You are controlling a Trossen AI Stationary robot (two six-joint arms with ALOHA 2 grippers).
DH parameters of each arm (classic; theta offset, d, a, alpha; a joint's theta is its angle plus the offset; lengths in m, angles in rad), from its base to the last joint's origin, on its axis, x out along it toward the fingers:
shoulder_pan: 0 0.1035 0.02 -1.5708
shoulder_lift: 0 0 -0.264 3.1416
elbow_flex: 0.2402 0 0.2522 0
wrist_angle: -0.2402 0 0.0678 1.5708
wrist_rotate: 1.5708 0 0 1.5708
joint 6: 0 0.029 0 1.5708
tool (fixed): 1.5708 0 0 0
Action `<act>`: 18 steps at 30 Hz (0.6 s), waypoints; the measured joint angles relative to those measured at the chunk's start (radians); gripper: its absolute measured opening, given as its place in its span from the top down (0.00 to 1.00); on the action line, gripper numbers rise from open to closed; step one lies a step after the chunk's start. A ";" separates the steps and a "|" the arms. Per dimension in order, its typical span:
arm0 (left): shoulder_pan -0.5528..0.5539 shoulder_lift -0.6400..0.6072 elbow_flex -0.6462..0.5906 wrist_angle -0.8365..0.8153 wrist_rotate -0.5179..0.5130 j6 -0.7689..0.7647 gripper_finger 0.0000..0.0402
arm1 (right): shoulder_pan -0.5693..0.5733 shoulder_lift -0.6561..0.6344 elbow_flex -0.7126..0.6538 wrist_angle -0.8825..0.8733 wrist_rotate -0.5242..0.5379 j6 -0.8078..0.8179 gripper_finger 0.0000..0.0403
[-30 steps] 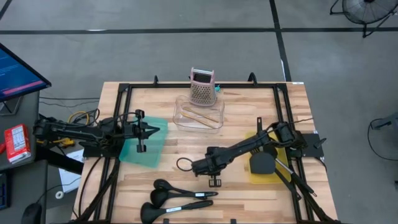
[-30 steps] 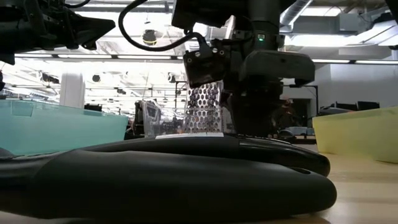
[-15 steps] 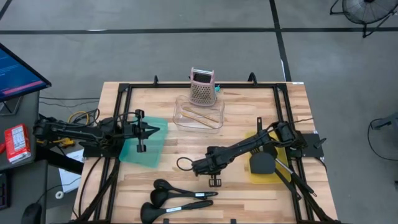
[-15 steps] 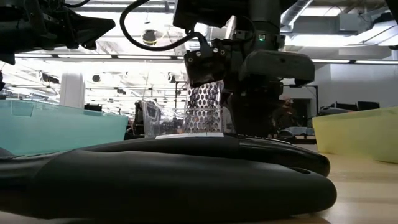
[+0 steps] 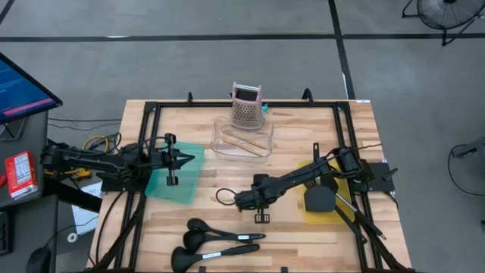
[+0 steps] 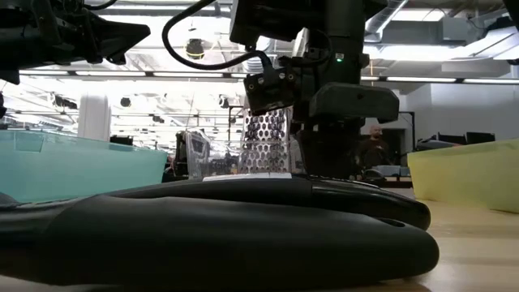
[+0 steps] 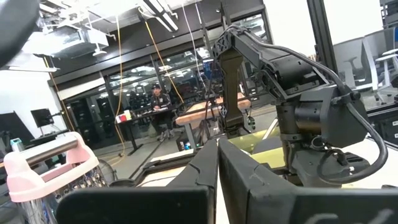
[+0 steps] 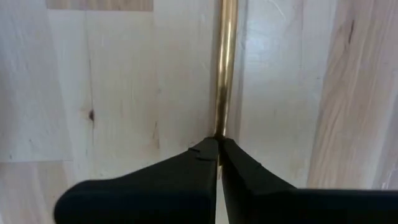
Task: Pick & Place Kitchen Items
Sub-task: Put the gold knife into the transparent bin
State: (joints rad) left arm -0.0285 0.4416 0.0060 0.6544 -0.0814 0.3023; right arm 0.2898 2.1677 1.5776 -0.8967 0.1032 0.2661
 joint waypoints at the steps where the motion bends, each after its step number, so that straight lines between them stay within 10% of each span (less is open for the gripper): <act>1: 0.000 0.000 0.000 0.000 0.000 0.000 1.00 | 0.001 0.000 0.000 0.000 0.000 0.000 1.00; 18: 0.000 0.000 0.000 0.002 0.000 0.000 1.00 | 0.013 -0.092 0.003 -0.012 0.030 0.024 1.00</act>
State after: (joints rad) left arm -0.0286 0.4412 0.0063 0.6566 -0.0814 0.3023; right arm 0.3029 2.0758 1.5806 -0.9084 0.1329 0.2898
